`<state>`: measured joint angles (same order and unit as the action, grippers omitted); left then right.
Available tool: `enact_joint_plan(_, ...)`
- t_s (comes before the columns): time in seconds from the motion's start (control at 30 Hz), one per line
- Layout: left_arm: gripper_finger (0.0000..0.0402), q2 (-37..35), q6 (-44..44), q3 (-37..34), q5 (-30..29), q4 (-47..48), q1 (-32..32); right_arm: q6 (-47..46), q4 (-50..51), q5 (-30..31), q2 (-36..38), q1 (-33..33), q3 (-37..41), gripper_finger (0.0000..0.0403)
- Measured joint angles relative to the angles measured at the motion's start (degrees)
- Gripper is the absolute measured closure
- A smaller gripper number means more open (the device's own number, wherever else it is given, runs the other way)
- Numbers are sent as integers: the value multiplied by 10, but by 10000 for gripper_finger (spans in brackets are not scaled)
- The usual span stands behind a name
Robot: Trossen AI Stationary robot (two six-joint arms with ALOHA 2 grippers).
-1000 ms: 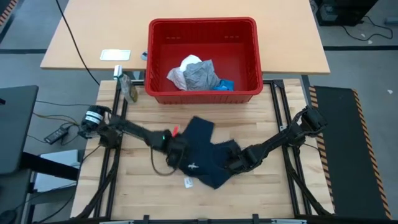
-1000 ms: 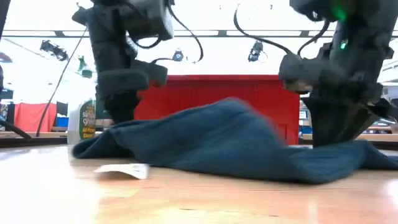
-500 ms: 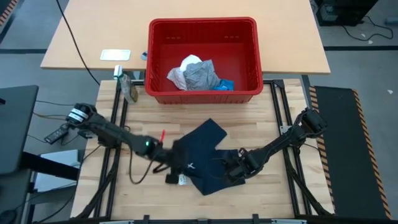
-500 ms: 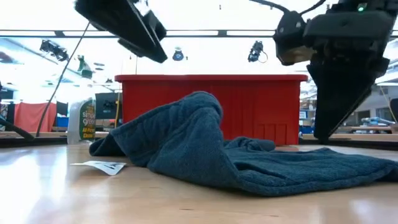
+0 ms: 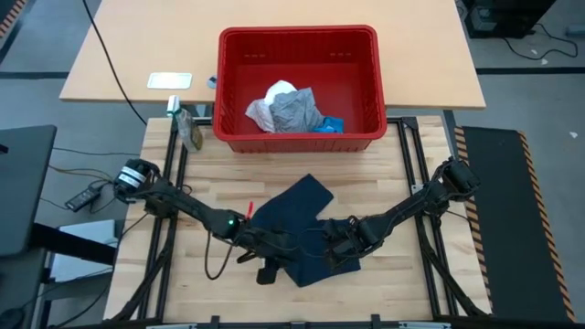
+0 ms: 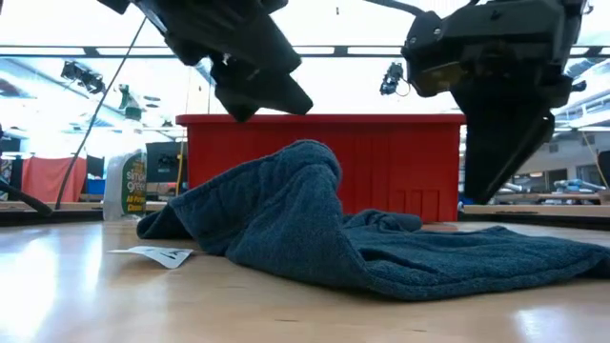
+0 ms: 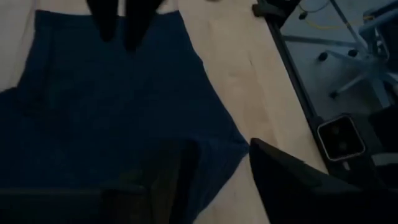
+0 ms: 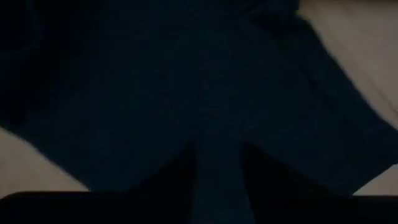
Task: Fold laundry
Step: Fold the dark blue shorts
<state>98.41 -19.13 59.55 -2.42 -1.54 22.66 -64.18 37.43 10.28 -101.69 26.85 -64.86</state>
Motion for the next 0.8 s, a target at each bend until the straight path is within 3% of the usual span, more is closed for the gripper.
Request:
enact_joint_plan(0.27, 110, 1, -12, 0, 17, -11, -8, 12, 2, -21, 27, 6, 0, 186)
enact_joint_plan(0.37, 107, 1, -23, 0, 19, -21, -16, 21, 11, 9, 54, 11, 0, 171)
enact_joint_plan(0.53, 107, 6, -8, 1, 35, -81, -39, 113, 21, 54, 96, 7, 0, 168)
enact_joint_plan(0.8, 107, 45, 38, 18, 54, -89, -32, 164, 70, 4, 123, 2, 0, 169)
